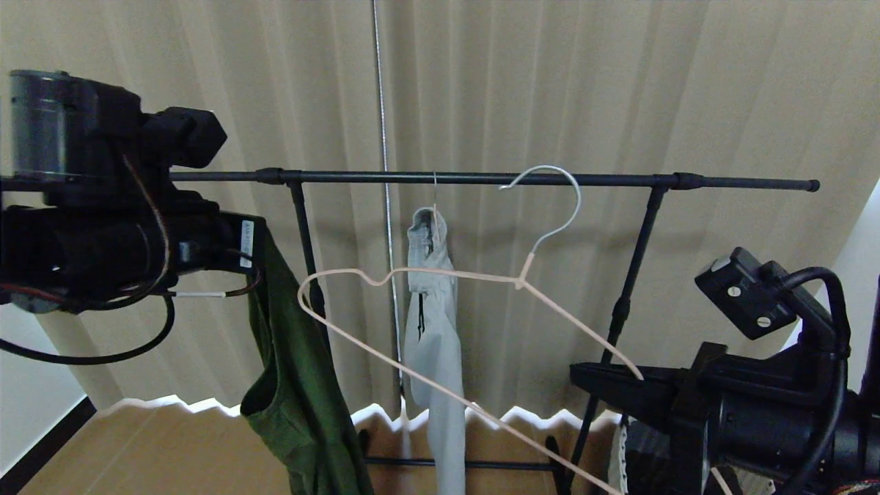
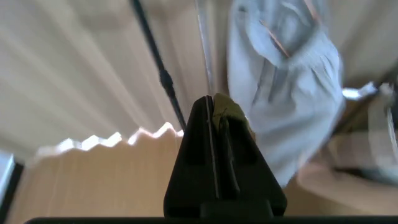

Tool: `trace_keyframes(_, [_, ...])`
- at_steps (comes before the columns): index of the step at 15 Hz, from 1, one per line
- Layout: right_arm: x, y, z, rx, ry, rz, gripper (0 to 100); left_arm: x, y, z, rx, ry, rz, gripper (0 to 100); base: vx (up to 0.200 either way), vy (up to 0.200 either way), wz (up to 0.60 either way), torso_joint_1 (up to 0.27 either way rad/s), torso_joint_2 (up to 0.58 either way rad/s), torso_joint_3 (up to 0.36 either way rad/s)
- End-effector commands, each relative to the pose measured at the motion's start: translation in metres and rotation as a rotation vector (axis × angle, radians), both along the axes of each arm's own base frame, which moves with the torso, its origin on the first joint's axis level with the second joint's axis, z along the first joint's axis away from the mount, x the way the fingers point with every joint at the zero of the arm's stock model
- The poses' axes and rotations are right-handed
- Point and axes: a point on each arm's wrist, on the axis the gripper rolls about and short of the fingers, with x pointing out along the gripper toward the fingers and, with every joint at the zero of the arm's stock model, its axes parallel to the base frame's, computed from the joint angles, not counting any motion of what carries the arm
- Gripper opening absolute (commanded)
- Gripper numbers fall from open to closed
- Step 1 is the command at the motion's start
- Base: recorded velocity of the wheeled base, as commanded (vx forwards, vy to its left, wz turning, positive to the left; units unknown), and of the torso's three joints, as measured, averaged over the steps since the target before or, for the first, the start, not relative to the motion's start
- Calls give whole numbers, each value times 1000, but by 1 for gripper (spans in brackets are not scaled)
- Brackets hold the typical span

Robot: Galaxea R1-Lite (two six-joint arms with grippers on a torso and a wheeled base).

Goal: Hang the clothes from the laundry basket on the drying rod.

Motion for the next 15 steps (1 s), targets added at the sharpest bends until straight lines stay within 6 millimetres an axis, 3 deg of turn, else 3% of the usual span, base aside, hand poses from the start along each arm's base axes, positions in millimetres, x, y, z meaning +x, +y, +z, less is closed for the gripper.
trace_keyframes(1, [0, 11, -2, -10, 13, 31, 0, 26, -12, -12, 10, 40, 32, 0, 0, 0, 0, 0, 0, 0])
trace_keyframes(5, [19, 30, -9, 6, -8, 20, 0, 22, -21, -11, 9, 37, 2, 0, 0, 0, 0, 0, 0, 0])
trace_keyframes(9, [36, 36, -11, -2, -35, -70, 0, 20, -19, -9, 13, 29, 2, 0, 0, 0, 0, 0, 0, 0])
trace_keyframes(15, [37, 34, -6, -13, -53, -119, 0, 20, -16, -8, 29, 20, 35, 0, 0, 0, 0, 0, 0, 0])
